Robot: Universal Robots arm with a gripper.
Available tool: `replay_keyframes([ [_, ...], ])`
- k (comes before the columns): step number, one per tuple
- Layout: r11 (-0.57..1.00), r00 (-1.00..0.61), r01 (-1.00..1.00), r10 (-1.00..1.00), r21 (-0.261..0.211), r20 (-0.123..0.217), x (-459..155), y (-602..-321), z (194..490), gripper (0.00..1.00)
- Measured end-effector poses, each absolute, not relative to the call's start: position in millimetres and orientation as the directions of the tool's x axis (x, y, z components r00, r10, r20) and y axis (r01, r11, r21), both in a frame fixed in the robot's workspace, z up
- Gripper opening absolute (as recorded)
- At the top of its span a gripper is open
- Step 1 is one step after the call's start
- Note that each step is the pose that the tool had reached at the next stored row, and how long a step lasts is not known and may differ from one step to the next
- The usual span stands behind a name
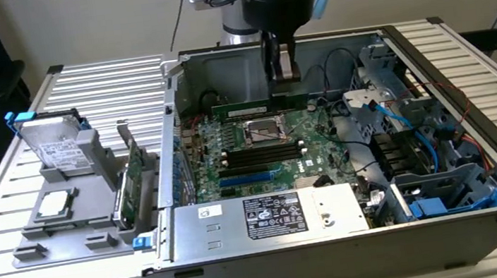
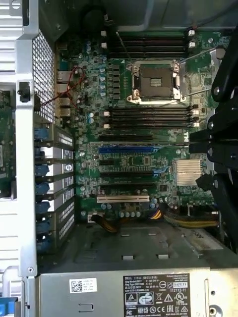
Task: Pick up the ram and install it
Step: 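Pick up the ram and move it above insertion slot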
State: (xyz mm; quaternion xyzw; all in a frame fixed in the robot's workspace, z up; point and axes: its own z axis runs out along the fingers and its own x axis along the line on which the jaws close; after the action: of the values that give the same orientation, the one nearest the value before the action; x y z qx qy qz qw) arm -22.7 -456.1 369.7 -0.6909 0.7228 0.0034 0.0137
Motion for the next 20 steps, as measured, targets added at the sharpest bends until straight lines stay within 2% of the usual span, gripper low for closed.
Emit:
replay_keyframes([
  [10, 0.045, -0.045, -0.999, -0.999, -0.015, -0.025, -20, -413, 359, 0.12],
  [20, 0.045, -0.045, -0.999, -0.999, -0.016, -0.026, -20, -406, 357, 0.12],
])
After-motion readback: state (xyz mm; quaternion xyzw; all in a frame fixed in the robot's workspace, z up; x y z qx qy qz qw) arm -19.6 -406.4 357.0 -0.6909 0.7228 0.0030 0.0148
